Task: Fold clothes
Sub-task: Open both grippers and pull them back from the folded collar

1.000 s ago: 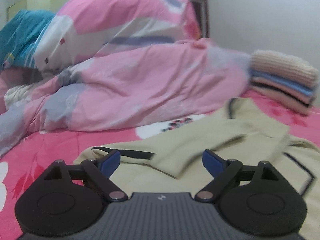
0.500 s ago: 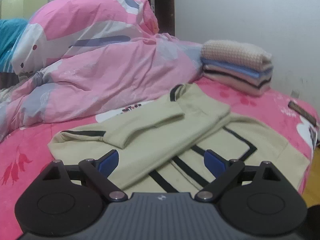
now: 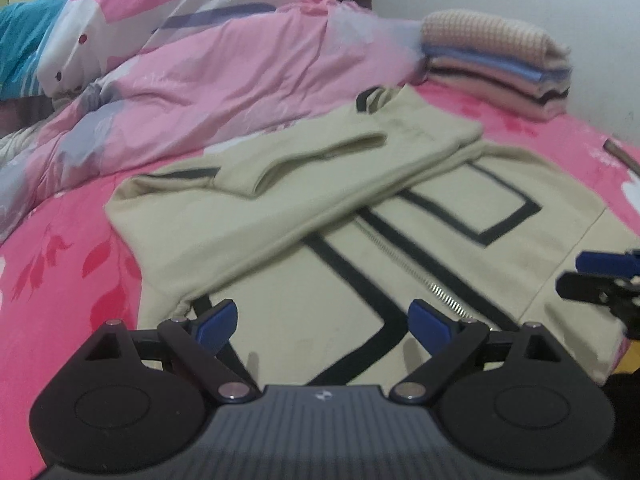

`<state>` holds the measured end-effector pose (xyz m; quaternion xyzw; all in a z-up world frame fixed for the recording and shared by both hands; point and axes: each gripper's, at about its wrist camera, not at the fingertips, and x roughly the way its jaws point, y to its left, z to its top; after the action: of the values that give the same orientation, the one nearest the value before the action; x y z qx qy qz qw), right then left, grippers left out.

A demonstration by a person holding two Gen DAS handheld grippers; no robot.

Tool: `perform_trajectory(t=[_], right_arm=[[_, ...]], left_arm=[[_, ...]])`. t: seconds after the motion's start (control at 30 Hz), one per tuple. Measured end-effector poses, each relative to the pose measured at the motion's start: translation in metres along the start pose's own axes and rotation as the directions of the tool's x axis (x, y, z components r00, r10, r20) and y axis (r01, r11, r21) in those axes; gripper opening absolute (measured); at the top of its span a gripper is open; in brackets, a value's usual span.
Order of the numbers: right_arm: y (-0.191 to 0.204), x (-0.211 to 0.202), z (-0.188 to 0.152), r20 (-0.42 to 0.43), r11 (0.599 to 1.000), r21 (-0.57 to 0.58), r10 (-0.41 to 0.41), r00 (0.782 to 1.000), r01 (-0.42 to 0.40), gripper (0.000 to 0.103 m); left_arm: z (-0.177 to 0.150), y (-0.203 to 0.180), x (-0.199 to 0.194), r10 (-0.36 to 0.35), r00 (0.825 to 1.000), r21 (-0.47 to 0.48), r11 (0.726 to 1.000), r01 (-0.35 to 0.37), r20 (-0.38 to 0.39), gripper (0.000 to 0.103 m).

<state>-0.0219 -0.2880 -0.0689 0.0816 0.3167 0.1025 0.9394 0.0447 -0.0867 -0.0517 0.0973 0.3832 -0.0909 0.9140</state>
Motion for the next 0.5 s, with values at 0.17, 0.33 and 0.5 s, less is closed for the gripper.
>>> perform_trajectory(t=[0.17, 0.33, 0.5], right_arm=[[0.001, 0.016, -0.007, -0.007, 1.000, -0.004, -0.029, 1.000, 0.029, 0.043], [0.004, 0.021, -0.011, 0.003, 0.999, -0.027, -0.033, 0.999, 0.033, 0.048], [0.003, 0.021, -0.012, 0.006, 1.000, -0.013, -0.028, 1.000, 0.028, 0.049]], left_arm=[[-0.009, -0.005, 0.013, 0.023, 0.999, 0.007, 1.000, -0.023, -0.038, 0.093], [-0.012, -0.010, 0.021, 0.040, 0.998, 0.009, 0.999, -0.040, -0.054, 0.096], [-0.013, -0.008, 0.024, 0.051, 0.997, -0.019, 0.998, -0.053, -0.062, 0.101]])
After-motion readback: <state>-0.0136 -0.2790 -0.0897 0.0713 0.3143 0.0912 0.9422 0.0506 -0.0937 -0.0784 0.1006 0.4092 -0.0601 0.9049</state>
